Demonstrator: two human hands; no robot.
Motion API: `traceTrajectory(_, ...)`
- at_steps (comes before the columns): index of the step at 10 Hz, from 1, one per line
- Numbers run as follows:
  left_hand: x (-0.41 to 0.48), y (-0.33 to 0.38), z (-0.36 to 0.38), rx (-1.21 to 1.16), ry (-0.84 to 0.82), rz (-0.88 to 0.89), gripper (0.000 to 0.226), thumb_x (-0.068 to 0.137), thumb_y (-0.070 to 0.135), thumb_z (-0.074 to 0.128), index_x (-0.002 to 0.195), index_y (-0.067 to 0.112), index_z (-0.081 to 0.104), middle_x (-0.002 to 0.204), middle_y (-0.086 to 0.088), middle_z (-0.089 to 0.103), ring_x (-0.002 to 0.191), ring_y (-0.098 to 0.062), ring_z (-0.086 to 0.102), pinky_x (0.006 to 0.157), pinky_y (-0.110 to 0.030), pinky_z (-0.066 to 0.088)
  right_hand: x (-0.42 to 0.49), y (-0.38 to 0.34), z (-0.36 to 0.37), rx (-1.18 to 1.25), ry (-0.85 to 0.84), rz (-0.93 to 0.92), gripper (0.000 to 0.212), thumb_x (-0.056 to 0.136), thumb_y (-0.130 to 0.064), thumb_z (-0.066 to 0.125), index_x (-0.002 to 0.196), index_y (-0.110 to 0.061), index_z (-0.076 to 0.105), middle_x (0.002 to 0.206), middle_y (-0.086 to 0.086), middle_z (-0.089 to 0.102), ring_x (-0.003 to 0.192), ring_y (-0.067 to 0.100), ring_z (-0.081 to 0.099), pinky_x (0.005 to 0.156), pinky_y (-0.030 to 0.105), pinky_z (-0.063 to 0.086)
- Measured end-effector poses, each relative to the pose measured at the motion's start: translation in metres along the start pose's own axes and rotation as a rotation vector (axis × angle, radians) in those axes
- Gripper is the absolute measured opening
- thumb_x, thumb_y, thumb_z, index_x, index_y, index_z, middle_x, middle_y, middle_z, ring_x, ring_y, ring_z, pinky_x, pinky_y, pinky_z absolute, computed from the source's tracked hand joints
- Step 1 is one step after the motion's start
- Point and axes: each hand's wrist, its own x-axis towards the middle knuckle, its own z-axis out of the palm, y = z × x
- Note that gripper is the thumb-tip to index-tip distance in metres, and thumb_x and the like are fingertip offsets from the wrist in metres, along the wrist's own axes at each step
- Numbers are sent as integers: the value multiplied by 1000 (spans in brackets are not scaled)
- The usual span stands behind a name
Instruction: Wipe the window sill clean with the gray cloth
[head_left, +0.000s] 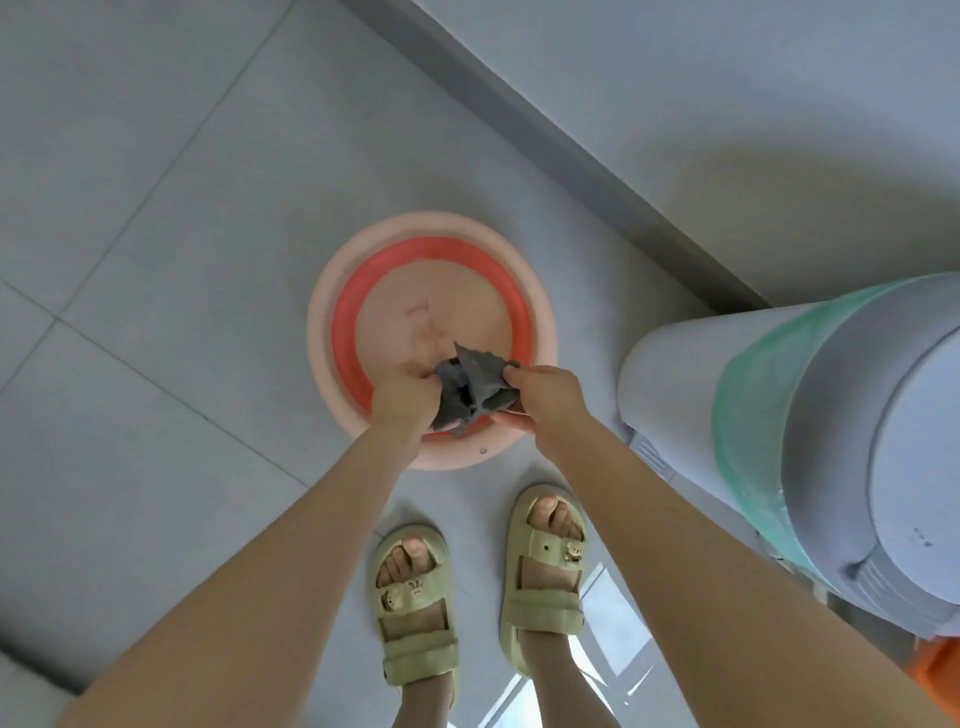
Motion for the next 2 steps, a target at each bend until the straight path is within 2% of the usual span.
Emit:
traceTrajectory(1,17,8,-7,-78,-54,-50,35,91,6,44,126,7,48,101,-8,56,88,-24,56,85,-40,50,15,-5,20,-103,-15,-34,28,91,-10,55,118,-2,57,102,13,59,101,34,62,84,43,56)
traceTrajectory(2,26,7,-15,-14,39,-7,39,88,8,47,127,10,48,118,-10,56,102,-28,56,94,-43,49,17,-7,23,-320,150,-118,26,85,-4,53,110,-3,60,107,17,64,99,38,63,87,48,53)
